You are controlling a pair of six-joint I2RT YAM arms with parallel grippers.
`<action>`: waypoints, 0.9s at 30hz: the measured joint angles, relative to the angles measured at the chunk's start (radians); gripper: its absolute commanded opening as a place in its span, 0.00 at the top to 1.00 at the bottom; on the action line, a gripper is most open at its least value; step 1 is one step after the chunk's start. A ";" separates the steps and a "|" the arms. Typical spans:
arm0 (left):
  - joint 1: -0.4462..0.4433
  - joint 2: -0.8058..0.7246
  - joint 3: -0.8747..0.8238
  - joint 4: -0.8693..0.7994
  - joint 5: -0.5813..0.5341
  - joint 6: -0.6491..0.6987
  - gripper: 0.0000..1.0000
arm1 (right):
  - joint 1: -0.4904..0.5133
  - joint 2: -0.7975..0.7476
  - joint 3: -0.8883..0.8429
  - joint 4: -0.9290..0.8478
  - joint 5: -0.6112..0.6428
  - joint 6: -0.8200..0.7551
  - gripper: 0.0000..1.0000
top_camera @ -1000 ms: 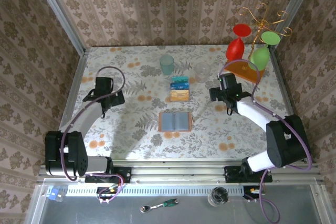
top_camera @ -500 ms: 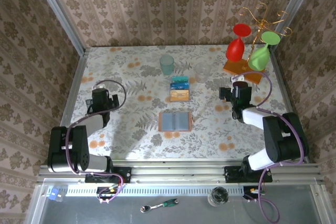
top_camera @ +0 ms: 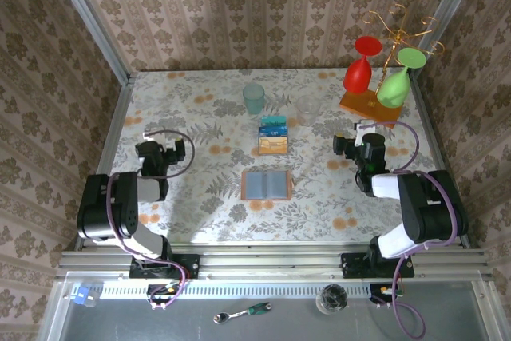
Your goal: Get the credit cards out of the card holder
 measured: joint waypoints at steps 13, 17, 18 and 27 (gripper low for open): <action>-0.052 0.004 0.001 0.028 -0.009 0.055 0.00 | -0.001 0.001 -0.002 0.035 -0.009 0.000 0.00; -0.053 0.004 0.001 0.036 -0.009 0.061 0.00 | -0.001 0.001 -0.002 0.037 -0.009 0.000 0.00; -0.053 0.004 0.001 0.037 -0.009 0.062 0.00 | -0.001 0.001 -0.002 0.037 -0.009 0.000 0.00; -0.052 0.004 0.001 0.037 -0.008 0.062 0.00 | -0.001 0.002 -0.002 0.037 -0.009 0.000 0.00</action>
